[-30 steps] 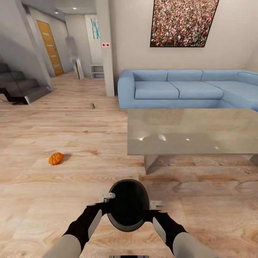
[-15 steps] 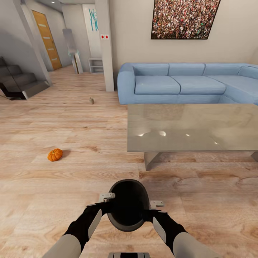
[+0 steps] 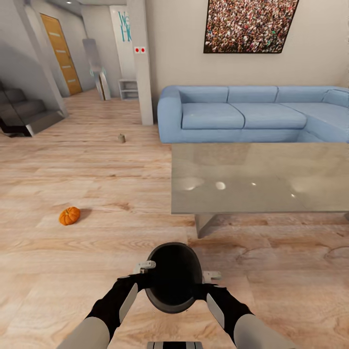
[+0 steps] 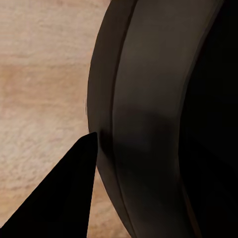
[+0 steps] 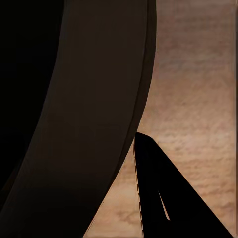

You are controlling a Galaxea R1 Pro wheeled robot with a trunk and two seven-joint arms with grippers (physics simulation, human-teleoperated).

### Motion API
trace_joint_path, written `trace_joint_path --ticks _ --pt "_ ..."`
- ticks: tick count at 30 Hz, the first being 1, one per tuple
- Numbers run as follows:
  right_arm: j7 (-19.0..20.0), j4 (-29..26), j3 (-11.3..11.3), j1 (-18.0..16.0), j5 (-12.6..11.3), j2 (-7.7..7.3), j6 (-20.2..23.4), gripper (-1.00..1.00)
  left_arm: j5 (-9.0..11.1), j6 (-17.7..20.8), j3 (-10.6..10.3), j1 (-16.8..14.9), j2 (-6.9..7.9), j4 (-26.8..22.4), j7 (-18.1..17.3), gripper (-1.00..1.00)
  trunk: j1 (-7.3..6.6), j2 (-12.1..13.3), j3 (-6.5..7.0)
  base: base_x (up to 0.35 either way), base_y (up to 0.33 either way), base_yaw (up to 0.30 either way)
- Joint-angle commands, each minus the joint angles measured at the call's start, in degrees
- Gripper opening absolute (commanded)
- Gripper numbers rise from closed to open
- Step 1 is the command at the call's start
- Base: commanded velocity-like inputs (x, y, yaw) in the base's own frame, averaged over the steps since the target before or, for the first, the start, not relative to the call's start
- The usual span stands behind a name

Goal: Place each of the two pumpkins and all three candles from the living room inside a cabinet in the living room (use any cabinet), then make sure every cabinet is closed, and position the cauldron so it is next to a table in the living room.

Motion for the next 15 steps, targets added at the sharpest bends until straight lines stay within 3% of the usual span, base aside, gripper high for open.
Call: trace_joint_path --ticks 1,15 --pt "-0.4 -0.6 1.6 0.0 -1.5 0.05 -0.8 -1.0 2.3 0.2 -0.6 0.0 -0.08 0.1 -0.4 -1.0 0.01 0.0 -0.01 0.254 0.0 -0.095" --pt "-0.4 -0.6 1.6 0.0 -1.5 0.05 -0.8 -1.0 2.3 0.2 -0.6 0.0 -0.08 0.1 -0.4 -1.0 0.01 0.0 0.08 0.214 -0.043 -0.019"
